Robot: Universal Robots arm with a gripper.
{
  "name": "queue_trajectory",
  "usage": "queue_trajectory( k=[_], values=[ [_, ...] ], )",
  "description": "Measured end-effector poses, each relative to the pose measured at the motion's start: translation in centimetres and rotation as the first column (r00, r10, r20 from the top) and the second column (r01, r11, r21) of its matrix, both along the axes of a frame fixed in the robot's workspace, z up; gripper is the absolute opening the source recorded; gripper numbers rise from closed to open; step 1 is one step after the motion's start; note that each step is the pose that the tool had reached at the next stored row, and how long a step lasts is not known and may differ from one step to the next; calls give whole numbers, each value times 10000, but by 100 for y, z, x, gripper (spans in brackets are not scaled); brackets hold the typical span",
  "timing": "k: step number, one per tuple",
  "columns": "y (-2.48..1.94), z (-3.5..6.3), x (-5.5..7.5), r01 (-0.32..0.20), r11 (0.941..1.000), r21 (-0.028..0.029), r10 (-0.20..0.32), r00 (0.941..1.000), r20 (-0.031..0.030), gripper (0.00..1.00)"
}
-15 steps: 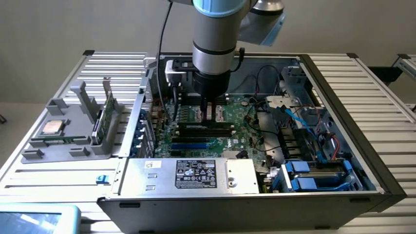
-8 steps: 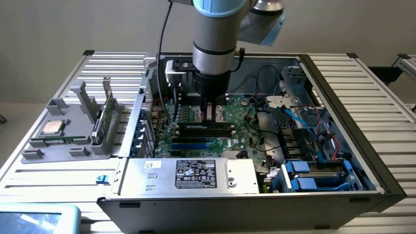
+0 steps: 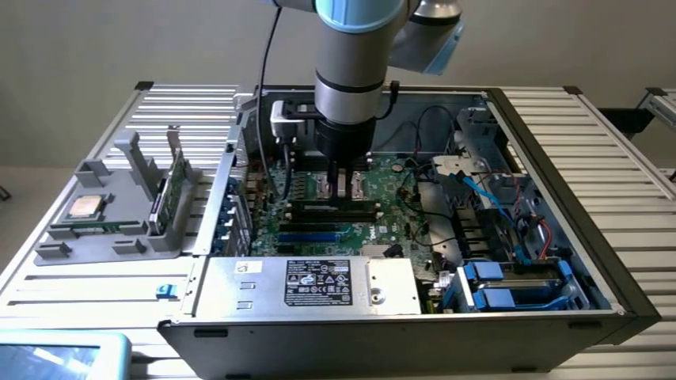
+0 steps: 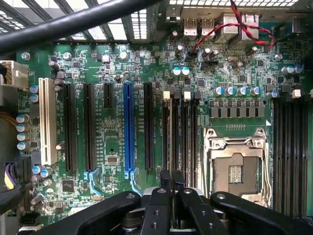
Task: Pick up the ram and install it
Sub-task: 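Insert the ram into the slot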
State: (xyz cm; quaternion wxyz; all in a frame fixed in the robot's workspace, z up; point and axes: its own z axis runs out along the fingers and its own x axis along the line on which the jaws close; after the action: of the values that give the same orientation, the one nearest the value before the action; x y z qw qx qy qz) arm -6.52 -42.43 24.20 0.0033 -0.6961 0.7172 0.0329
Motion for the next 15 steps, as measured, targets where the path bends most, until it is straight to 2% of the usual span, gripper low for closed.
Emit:
queue_trajectory(
  k=[15],
  values=[
    [-8,-44,20,-16,10000,1,16,10000,1,11]
  ],
)
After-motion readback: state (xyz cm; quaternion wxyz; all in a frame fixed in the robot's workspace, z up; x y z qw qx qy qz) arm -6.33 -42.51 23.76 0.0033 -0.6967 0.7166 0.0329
